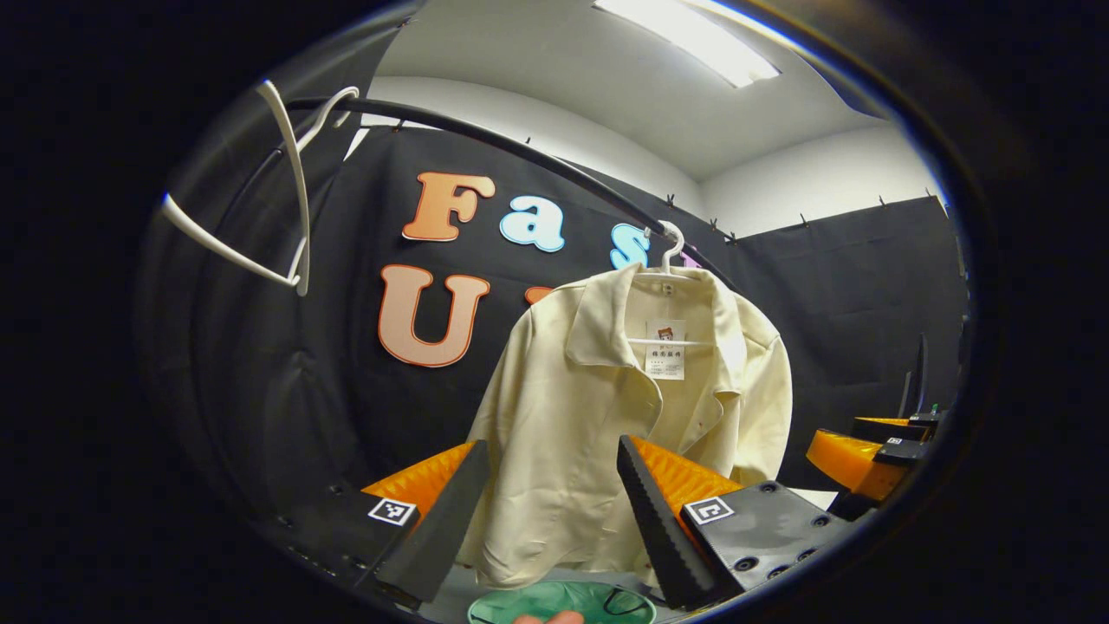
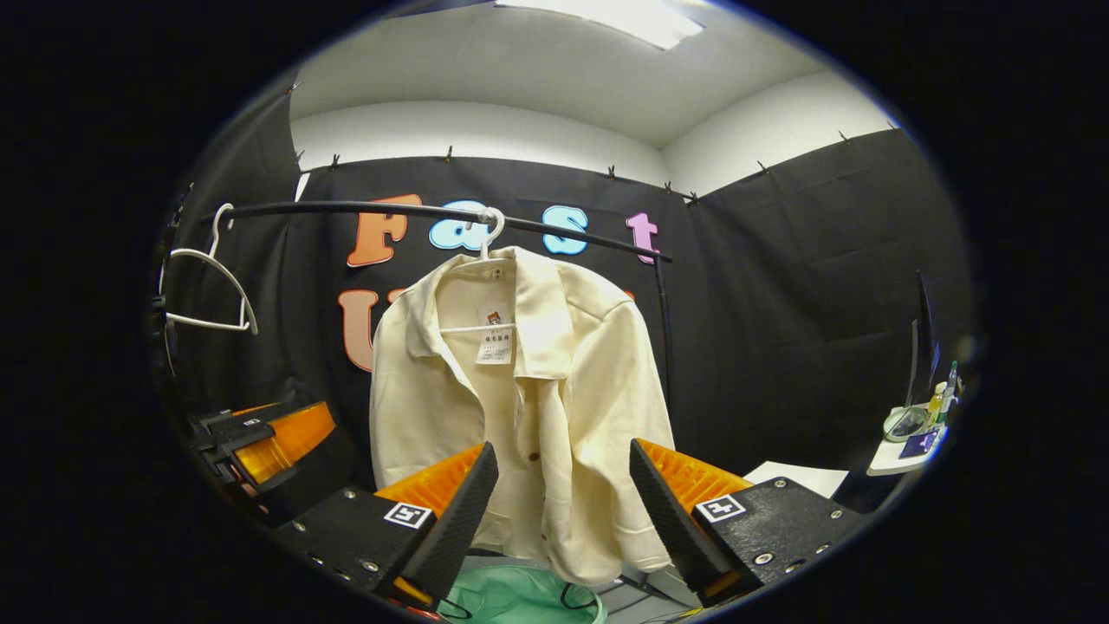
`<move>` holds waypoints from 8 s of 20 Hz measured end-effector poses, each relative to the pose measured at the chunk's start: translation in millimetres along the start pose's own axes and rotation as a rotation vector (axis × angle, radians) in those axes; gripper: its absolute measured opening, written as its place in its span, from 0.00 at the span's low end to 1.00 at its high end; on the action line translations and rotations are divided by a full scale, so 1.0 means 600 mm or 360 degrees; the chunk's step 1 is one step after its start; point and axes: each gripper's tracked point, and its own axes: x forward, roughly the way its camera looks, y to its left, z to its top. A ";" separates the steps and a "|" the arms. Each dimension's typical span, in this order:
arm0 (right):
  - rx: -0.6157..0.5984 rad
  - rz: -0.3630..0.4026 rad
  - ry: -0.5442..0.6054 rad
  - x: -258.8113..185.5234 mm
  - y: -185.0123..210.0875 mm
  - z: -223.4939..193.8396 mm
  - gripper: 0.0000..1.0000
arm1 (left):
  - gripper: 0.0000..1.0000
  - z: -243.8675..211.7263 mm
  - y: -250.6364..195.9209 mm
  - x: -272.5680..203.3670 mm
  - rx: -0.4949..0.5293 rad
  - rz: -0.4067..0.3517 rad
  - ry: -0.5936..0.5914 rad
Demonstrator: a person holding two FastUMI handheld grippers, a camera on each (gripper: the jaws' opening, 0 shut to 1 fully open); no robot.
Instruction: Grasp the clothes on the hanger with both hands and then place them into the laundry hamper below.
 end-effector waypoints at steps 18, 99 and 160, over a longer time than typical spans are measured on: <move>0.0045 0.0062 0.0047 0.149 0.031 -0.034 0.95 | 1.00 0.012 0.020 -0.013 0.0027 0.0041 0.0015; -0.0191 -0.0223 -0.0200 0.398 -0.309 0.274 0.04 | 0.07 0.089 0.196 0.404 0.0775 0.0536 -0.0178; 0.0020 0.0407 0.1336 -0.034 0.117 -0.515 0.07 | 0.10 -0.484 0.003 -0.087 -0.0337 -0.0023 0.1306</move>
